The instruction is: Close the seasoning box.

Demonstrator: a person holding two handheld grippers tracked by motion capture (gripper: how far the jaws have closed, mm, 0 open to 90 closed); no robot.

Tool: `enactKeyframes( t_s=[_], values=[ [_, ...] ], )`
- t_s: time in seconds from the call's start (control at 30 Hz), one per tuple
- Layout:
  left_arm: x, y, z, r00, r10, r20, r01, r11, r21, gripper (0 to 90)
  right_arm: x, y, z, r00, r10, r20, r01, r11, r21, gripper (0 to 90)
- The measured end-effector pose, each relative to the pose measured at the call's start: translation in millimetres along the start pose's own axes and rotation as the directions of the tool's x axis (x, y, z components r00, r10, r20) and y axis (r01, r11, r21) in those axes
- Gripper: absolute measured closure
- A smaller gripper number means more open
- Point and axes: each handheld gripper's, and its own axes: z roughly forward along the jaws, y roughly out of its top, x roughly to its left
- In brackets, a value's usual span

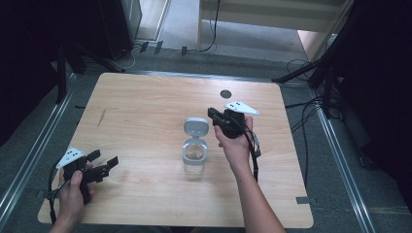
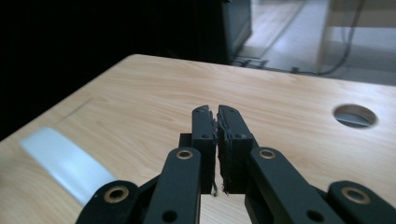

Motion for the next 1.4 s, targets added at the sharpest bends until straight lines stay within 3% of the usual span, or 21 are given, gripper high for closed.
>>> enactKeyframes(
  t_s=[0.27, 0.57, 0.7, 1.07, 1.13, 1.17, 1.2, 1.23, 1.3, 1.33, 1.4],
  values=[
    [1.7, -0.3, -0.9, 0.9999, -0.011, 0.008, 0.011, 0.9999, -0.003, 14.8, 14.4, -5.4, -10.0, 0.9964, -0.046, -0.071, 0.048, 0.999, 0.024, 85.1],
    [1.2, 0.7, 1.0, 0.9999, -0.006, 0.009, 0.006, 1.0, 0.004, 14.8, 11.7, -20.0, -38.5, 0.9976, -0.039, -0.058, 0.039, 0.999, 0.0, 84.5],
    [1.5, 0.2, 0.0, 0.9999, -0.008, 0.01, 0.008, 1.0, -0.004, 14.9, 14.1, -29.9, -46.7, 0.9946, -0.071, -0.076, 0.072, 0.997, 0.017, 83.5],
    [1.2, -0.2, -0.6, 0.9999, -0.008, 0.009, 0.008, 1.0, -0.005, 14.9, 7.6, -50.4, -68.9, 0.997, -0.048, -0.06, 0.049, 0.999, 0.009, 79.8],
    [1.1, -0.3, -0.5, 0.9999, -0.007, 0.008, 0.007, 1.0, -0.005, 14.9, -0.6, -56.6, -77.3, 0.999, -0.041, -0.018, 0.042, 0.999, 0.004, 70.4],
    [1.1, -0.3, -0.5, 0.9999, -0.007, 0.008, 0.007, 1.0, -0.005, 14.9, -0.6, -56.6, -77.3, 0.999, -0.041, -0.018, 0.042, 0.999, 0.004, 70.4],
    [1.1, -0.3, -0.6, 0.9999, -0.006, 0.009, 0.006, 1.0, -0.005, 14.9, -4.1, -59.1, -80.4, 0.9994, -0.035, 0.0, 0.035, 0.999, -0.002, 64.1],
    [1.2, -0.3, -0.7, 0.9999, -0.007, 0.01, 0.007, 1.0, -0.007, 14.8, -12.4, -64.2, -88.1, 0.9997, -0.019, 0.017, 0.019, 1.0, -0.021, 52.0],
    [1.3, -0.4, -0.7, 0.9999, -0.007, 0.011, 0.008, 0.9999, -0.007, 14.9, -16.9, -67.0, -92.3, 0.9996, -0.014, 0.024, 0.014, 1.0, -0.028, 48.3],
    [1.4, -0.4, -0.7, 0.9999, -0.007, 0.011, 0.008, 0.9999, -0.007, 14.9, -26.0, -72.9, -99.6, 0.9981, 0.013, 0.06, -0.011, 0.999, -0.031, 36.2],
    [1.2, -0.3, -0.7, 0.9999, -0.007, 0.01, 0.007, 1.0, -0.006, 14.9, -31.1, -75.9, -102.6, 0.997, 0.033, 0.07, -0.031, 0.999, -0.024, 31.1]
  ],
)
